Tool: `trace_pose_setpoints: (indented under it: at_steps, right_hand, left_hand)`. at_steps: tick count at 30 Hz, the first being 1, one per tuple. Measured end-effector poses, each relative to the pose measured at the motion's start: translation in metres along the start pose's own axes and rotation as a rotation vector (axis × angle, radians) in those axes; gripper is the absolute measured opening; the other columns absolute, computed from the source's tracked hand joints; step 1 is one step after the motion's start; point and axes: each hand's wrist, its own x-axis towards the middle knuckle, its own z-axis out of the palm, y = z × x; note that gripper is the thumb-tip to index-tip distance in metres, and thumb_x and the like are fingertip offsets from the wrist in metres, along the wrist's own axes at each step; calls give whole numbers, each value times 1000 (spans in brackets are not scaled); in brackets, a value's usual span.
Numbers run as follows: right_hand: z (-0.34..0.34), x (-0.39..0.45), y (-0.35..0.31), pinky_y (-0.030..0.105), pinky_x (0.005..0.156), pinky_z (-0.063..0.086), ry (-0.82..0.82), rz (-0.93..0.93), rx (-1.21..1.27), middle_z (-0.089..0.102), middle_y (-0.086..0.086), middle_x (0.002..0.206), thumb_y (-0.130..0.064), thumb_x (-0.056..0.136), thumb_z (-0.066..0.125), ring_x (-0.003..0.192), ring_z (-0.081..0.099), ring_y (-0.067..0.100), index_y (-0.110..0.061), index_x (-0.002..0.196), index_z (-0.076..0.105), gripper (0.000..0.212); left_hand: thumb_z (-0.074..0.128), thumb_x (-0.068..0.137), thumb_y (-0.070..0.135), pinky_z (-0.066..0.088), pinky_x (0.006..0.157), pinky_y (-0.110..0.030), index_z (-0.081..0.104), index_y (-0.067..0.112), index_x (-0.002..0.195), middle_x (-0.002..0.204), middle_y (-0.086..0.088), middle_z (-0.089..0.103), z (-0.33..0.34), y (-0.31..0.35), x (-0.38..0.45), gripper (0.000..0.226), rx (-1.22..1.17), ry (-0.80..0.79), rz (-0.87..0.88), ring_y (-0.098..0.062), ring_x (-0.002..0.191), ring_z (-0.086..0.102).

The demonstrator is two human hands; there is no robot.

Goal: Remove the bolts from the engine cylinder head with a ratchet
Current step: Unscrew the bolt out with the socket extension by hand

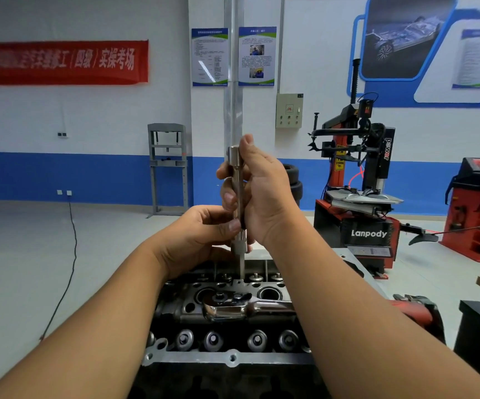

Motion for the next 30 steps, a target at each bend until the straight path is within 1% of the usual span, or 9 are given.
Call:
trace_pose_setpoints:
  at_steps: [3, 6, 9, 14, 17, 22, 25, 28, 30]
  right_hand:
    - [-1, 1, 1, 25, 46, 33, 0, 26, 21, 63, 6, 68, -47, 106, 51, 40, 43, 17, -9, 95, 54, 40]
    - [-2, 1, 2, 24, 46, 35, 9, 15, 43, 62, 5, 67, -48, 98, 63, 41, 42, 16, -12, 92, 55, 37]
    - [-3, 0, 3, 23, 42, 37, 7, -35, 37, 62, 5, 67, -38, 94, 72, 40, 41, 16, -14, 90, 55, 30]
    - [-1, 2, 2, 23, 44, 33, -1, -12, 2, 65, 6, 70, -43, 104, 56, 39, 44, 17, -5, 101, 58, 38]
    - [-2, 2, 1, 27, 47, 32, -3, 14, 19, 65, 5, 69, -46, 106, 50, 41, 45, 16, -7, 98, 63, 42]
    - [-3, 0, 2, 24, 46, 38, 5, -21, 11, 63, 4, 69, -45, 92, 72, 43, 44, 17, -14, 91, 57, 35]
    - [-2, 1, 2, 24, 47, 36, -8, -17, -1, 63, 5, 69, -44, 98, 66, 42, 44, 17, -11, 93, 58, 34]
    - [-1, 2, 2, 25, 46, 35, -1, 19, 11, 64, 5, 68, -48, 104, 54, 41, 45, 16, -6, 101, 62, 42]
    - [-1, 2, 1, 25, 47, 34, 9, 44, 34, 63, 4, 67, -50, 104, 52, 42, 45, 16, -7, 99, 64, 44]
  left_hand:
    - [74, 88, 21, 60, 95, -53, 77, 5, 114, 111, -23, 73, -1, 0, -1, 31, 9, -34, -12, -38, 105, 72]
    - [81, 80, 23, 62, 87, -46, 75, 4, 112, 108, -22, 75, 1, 1, -1, 38, 86, 42, 8, -35, 99, 74]
    - [85, 75, 23, 62, 82, -43, 69, -3, 117, 106, -21, 73, 0, 0, 0, 52, 139, 134, 23, -32, 94, 72]
    - [70, 89, 21, 61, 86, -47, 74, 2, 115, 109, -21, 73, -1, 1, 0, 32, 21, 46, 4, -32, 101, 73]
    - [68, 89, 18, 62, 85, -46, 73, 2, 116, 108, -20, 74, 1, 0, -1, 32, 28, 17, 9, -32, 103, 74]
    - [77, 81, 19, 61, 84, -43, 70, -1, 117, 108, -17, 74, 1, 1, -1, 42, 136, 92, 32, -28, 97, 71]
    - [74, 85, 24, 59, 89, -49, 74, 2, 115, 112, -25, 72, 1, 0, -1, 37, 114, 80, 5, -34, 102, 69]
    - [66, 92, 23, 58, 93, -54, 80, 14, 109, 108, -19, 74, 1, -1, -2, 24, 31, -23, -28, -33, 104, 71]
    - [67, 92, 23, 58, 94, -55, 79, 14, 109, 107, -18, 75, 1, -2, -2, 23, 48, -27, -24, -35, 103, 73]
